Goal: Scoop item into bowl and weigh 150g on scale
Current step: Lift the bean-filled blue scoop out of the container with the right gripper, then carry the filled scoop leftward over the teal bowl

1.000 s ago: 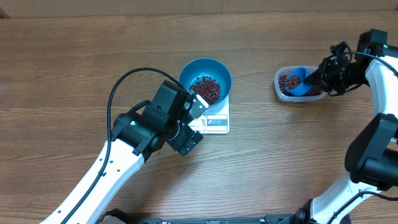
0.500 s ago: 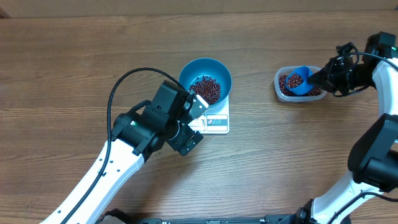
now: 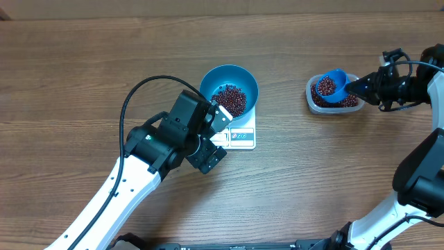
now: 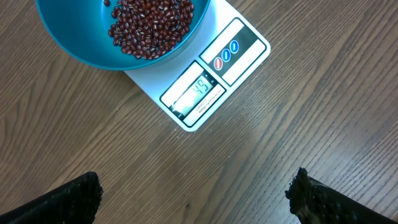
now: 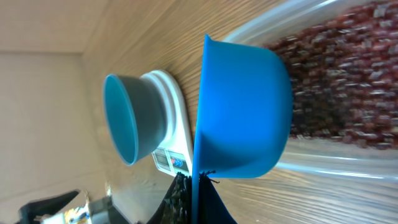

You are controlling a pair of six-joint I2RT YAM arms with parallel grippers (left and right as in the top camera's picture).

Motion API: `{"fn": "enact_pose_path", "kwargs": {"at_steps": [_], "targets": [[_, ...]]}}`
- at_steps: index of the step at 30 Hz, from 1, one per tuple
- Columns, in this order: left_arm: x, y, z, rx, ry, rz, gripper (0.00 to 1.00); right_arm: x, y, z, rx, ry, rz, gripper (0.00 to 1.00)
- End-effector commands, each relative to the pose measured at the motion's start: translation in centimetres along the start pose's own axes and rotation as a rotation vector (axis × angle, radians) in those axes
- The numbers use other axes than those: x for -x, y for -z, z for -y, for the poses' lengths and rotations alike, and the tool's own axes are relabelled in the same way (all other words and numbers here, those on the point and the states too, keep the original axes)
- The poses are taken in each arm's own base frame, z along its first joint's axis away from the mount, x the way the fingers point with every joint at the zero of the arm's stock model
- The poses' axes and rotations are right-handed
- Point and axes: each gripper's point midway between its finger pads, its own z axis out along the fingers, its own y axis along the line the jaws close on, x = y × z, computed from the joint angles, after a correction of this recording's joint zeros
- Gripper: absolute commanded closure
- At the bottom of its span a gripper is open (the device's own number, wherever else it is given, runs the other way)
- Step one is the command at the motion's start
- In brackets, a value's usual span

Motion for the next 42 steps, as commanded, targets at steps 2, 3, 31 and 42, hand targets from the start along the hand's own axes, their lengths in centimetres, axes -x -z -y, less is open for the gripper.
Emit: {"fn": "enact_pose_path", "kwargs": {"at_steps": [2,3,31,42], "targets": [[-0.1,-0.1,0.1,-0.012,-0.011,0.004,0.01,0.1,0.5,-2.6,0.147,0.093,0.029,0.96],[-0.1,-0.1,0.1,-0.012,-0.011,0.004,0.00,0.2,0.6,-3.0,0.168,0.098,0.034,0.96],[-0.1,-0.1,0.1,-0.012,-0.011,0.004,0.01,0.5,-4.9,-16.1,0.045,0.562,-0.036,0.96],[-0.1,-0.1,0.1,-0.012,-0.011,0.004,0.01,-2.9,-8.5,-19.7,0.092,0.656,-0.130,0.96]]}}
